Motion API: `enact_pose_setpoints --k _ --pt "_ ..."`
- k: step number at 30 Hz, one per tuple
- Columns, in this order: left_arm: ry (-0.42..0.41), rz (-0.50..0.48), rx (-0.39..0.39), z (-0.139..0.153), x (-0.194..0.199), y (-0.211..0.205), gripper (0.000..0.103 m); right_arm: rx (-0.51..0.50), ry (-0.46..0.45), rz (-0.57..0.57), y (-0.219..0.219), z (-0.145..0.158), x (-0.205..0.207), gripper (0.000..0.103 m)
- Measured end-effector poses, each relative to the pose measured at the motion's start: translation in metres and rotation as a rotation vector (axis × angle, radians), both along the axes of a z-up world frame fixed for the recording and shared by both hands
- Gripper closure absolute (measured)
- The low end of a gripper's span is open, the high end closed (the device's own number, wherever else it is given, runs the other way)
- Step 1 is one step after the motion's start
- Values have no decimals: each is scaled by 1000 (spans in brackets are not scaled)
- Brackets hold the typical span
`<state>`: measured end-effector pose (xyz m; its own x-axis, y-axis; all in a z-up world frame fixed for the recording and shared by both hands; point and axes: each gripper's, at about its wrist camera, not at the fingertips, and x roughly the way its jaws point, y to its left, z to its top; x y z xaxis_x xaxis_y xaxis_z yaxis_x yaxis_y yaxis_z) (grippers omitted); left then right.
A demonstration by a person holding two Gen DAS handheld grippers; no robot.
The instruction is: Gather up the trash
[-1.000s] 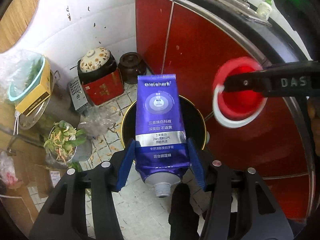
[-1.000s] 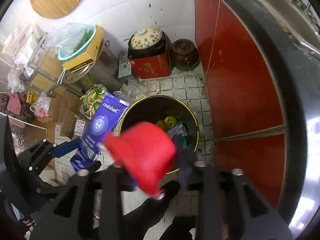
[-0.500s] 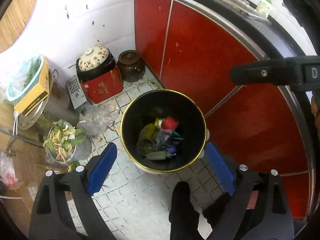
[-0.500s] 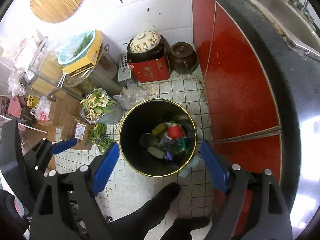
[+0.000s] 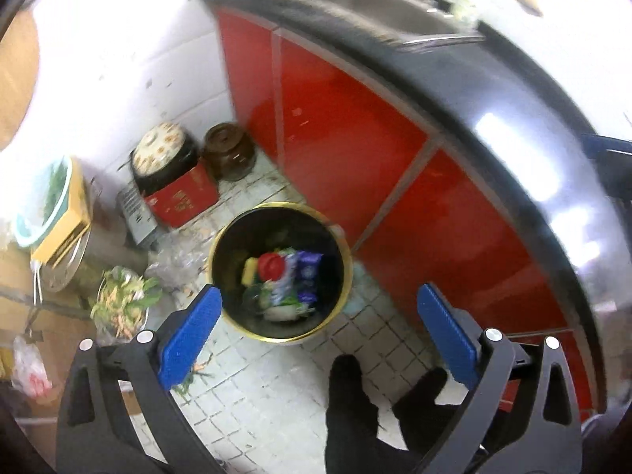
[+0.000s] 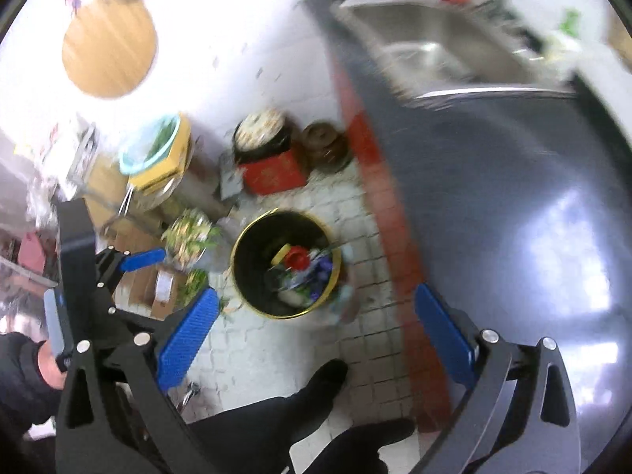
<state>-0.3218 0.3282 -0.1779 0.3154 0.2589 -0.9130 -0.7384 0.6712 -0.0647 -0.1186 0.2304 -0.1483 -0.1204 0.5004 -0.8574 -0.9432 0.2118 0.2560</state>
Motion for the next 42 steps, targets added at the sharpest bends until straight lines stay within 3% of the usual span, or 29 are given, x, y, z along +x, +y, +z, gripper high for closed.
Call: enact_pose_setpoints --k 6,11,18,21,28,42 --pt "-71 -258 9 49 88 -57 7 40 -82 -263 -122 36 64 7" --pt "-95 -516 72 89 179 -128 7 7 -146 -618 -251 47 123 7" --pt "-101 -704 42 120 271 -216 7 -27 -168 -1085 -402 62 162 7" --pt "-97 -753 46 128 297 -249 7 -22 -167 -1194 -437 65 164 7" --pt "-93 -819 79 141 326 -299 7 -17 -149 -1294 -473 66 168 7" --pt "-77 -815 94 145 336 -313 7 -7 -114 -1278 -480 60 181 7"
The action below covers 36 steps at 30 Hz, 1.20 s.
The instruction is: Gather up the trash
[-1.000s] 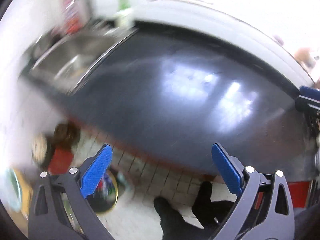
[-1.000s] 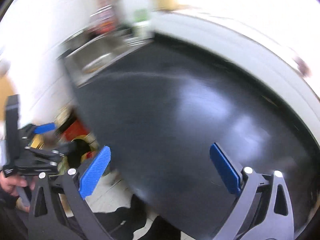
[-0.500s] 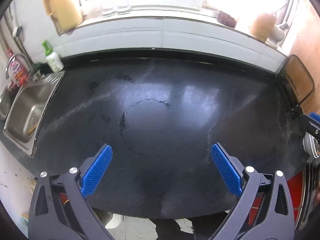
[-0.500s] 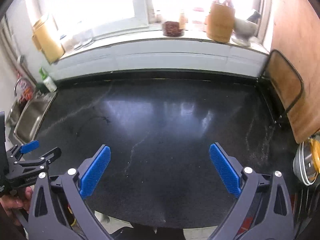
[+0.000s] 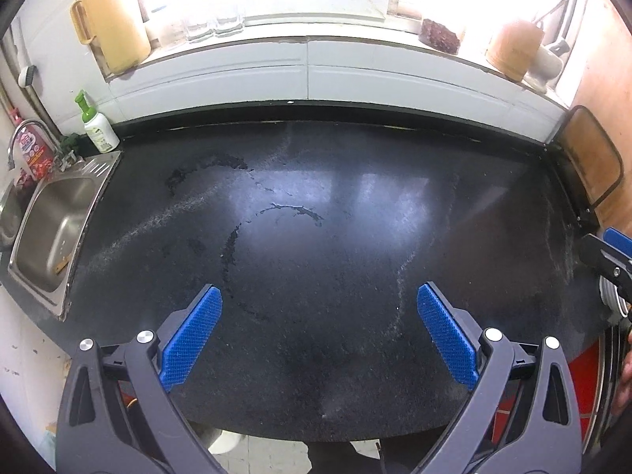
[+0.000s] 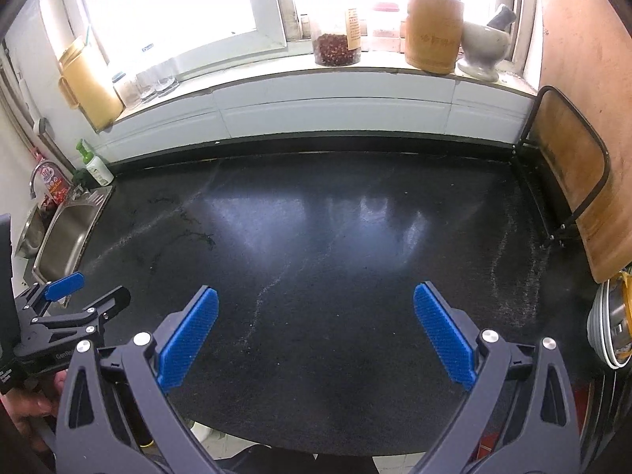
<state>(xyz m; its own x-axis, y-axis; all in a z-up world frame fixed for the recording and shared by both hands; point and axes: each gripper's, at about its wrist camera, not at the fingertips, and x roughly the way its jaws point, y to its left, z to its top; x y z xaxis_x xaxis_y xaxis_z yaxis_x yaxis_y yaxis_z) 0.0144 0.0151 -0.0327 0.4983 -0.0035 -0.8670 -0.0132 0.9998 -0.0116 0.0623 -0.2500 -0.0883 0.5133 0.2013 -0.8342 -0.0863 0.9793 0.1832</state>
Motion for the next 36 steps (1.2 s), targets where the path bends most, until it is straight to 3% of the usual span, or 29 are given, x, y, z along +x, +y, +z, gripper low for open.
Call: enact_pose_setpoints --k 36 --pt "19 6 -10 -7 3 4 7 -22 19 29 12 -5 6 7"
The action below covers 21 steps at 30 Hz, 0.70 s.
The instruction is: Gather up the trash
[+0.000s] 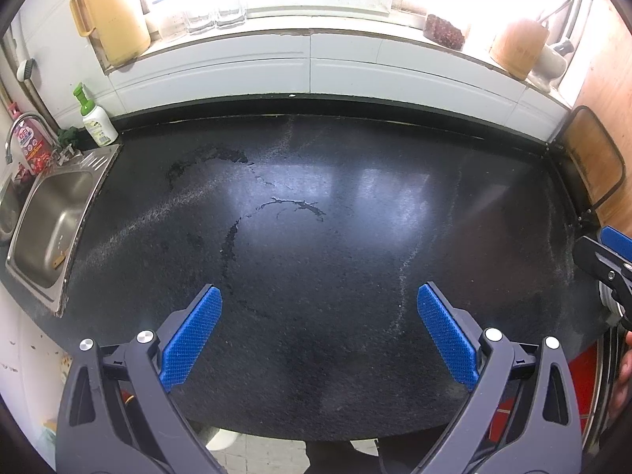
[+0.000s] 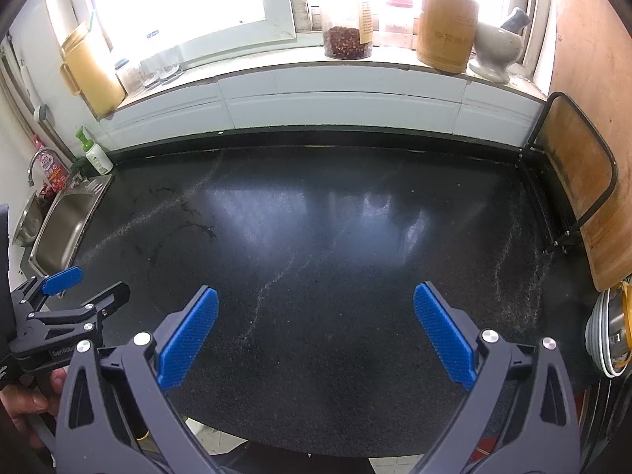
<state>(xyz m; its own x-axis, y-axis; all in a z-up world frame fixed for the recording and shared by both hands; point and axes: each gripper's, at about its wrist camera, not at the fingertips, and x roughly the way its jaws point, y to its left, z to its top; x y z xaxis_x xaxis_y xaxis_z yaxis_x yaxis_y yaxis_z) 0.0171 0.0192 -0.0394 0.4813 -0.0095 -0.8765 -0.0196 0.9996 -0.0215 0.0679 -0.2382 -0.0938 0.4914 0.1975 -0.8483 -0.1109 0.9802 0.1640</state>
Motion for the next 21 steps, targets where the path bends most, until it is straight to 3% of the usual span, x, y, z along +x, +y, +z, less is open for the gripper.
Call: enact_pose_setpoints --k 21 --pt "-5 -8 -5 3 1 1 7 0 2 -2 0 -3 2 7"
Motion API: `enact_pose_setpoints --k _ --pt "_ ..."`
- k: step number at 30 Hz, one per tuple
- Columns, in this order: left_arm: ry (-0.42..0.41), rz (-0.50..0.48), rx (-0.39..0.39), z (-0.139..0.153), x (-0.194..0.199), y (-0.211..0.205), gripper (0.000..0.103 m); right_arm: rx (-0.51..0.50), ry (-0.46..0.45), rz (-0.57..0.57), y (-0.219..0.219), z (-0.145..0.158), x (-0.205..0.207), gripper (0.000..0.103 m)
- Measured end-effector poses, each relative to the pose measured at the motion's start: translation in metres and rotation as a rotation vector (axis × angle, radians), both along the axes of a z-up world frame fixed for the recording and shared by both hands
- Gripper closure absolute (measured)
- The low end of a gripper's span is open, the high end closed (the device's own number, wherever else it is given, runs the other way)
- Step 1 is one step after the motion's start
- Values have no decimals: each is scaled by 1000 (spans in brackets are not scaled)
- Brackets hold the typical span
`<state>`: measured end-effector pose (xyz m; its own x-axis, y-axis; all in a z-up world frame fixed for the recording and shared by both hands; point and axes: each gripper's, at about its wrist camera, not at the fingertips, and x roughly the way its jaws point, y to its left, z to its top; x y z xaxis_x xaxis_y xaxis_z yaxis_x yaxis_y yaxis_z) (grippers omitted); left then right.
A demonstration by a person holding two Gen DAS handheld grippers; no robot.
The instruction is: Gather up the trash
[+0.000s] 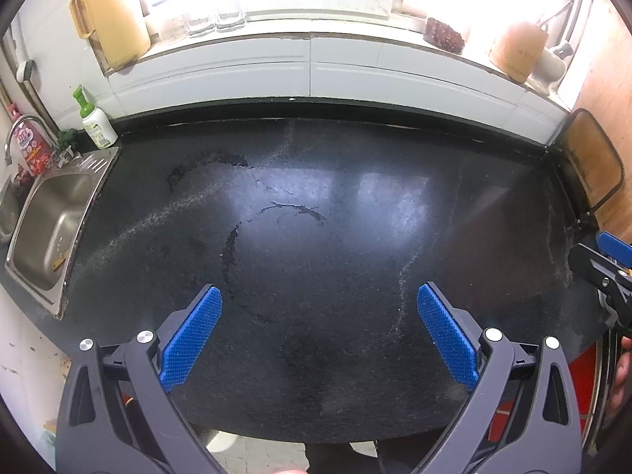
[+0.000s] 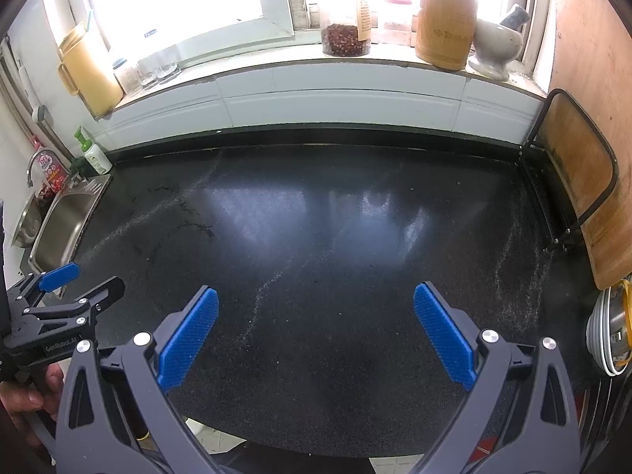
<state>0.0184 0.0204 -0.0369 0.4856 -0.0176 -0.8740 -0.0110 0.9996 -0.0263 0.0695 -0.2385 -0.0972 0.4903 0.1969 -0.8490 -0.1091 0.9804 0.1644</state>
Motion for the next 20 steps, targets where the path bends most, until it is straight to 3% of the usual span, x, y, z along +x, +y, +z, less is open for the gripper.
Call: enact_pose_setpoints --k 13,20 --pt "-11 -24 24 1 1 -6 7 17 5 -3 -4 -3 0 7" --pt "9 -34 41 -14 10 -9 7 27 16 -2 -8 -11 1 7"
